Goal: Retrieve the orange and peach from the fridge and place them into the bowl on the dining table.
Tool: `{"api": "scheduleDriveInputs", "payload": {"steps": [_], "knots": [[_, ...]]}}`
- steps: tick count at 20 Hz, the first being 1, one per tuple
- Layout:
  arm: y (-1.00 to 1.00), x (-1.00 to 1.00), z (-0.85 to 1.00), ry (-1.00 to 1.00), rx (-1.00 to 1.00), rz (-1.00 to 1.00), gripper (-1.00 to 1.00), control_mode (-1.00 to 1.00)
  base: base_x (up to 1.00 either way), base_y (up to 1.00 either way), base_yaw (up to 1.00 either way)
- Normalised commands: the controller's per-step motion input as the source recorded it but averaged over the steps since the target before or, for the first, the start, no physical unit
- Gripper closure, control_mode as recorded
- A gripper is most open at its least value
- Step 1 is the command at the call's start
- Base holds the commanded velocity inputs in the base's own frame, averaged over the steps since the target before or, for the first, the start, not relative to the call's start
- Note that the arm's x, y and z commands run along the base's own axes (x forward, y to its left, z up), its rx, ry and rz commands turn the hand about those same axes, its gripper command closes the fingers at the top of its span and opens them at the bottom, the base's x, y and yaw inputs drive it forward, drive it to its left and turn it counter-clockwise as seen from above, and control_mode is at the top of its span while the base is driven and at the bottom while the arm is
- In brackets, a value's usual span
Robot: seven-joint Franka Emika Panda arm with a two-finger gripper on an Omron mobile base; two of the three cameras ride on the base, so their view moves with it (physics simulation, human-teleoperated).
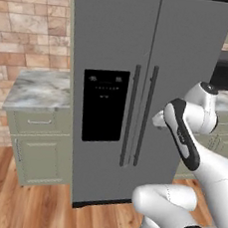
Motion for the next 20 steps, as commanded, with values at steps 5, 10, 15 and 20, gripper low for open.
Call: {"api": "scheduleDriveInputs", "payload": {"steps": [5, 10, 15, 20], "knots": [[-0.11, 0.6, 0.01, -0.11, 0.0, 0.0, -1.0, -1.0, 0.0, 0.0, 0.0], [-0.11, 0.58, 0.0, -0.25, 0.0, 0.0, -1.0, -1.0, 0.0, 0.0, 0.0], [-0.21, 0.82, 0.01, -0.12, 0.0, 0.0, -1.0, -1.0, 0.0, 0.0, 0.0], [-0.18, 0.81, 0.1, -0.01, 0.0, -0.01, -1.0, -1.0, 0.0, 0.0, 0.0]]}}
